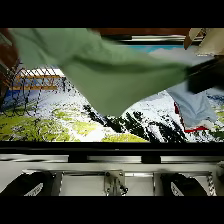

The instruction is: Fold the shirts.

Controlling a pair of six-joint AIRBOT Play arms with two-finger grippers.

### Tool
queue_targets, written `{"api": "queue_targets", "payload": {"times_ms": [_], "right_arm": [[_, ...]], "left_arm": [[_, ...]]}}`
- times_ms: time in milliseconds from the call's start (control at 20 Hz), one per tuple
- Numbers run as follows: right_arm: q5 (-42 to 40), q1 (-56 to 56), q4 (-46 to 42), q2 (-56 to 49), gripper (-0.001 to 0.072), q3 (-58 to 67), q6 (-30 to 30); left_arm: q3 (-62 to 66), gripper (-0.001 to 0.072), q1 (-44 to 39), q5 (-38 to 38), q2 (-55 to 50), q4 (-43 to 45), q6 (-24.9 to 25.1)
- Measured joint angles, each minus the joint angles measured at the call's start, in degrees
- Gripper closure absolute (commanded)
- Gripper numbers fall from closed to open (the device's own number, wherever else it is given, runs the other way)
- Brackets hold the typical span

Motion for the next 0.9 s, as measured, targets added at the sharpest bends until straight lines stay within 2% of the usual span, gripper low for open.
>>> {"api": "queue_targets", "payload": {"times_ms": [150, 400, 550, 700, 800, 900], "right_arm": [[4.5, 0.0, -0.8, 6.4, 0.0639, 8.2, 3.3], [0.2, 0.0, -2.0, 8.1, 0.0639, 12.2, 6.1], [-6.0, 0.0, -2.6, 4.2, 0.0639, 12.7, 6.6], [-14.6, 0.0, -3.0, -3.0, 0.0639, 11.6, 7.6], [-18.2, 0.0, -3.2, -8.4, 0.0639, 8.5, 8.4], [-17.5, 0.0, -4.0, -14.4, 0.0639, 4.5, 9.3]], "left_arm": [[7.7, 0.0679, 0.0, -2.3, 3.0, 0.4, -1.4], [9.4, 0.0678, 0.0, -18.5, 4.0, 4.0, -3.0], [4.7, 0.0678, 0.0, -24.6, 4.1, 7.3, -3.8], [-3.0, 0.0677, 0.0, -27.0, 3.6, 10.4, -4.2], [-9.7, 0.0678, 0.0, -26.9, 2.3, 12.5, -4.4], [-16.2, 0.0678, 0.0, -24.0, 0.2, 13.6, -4.6]]}}
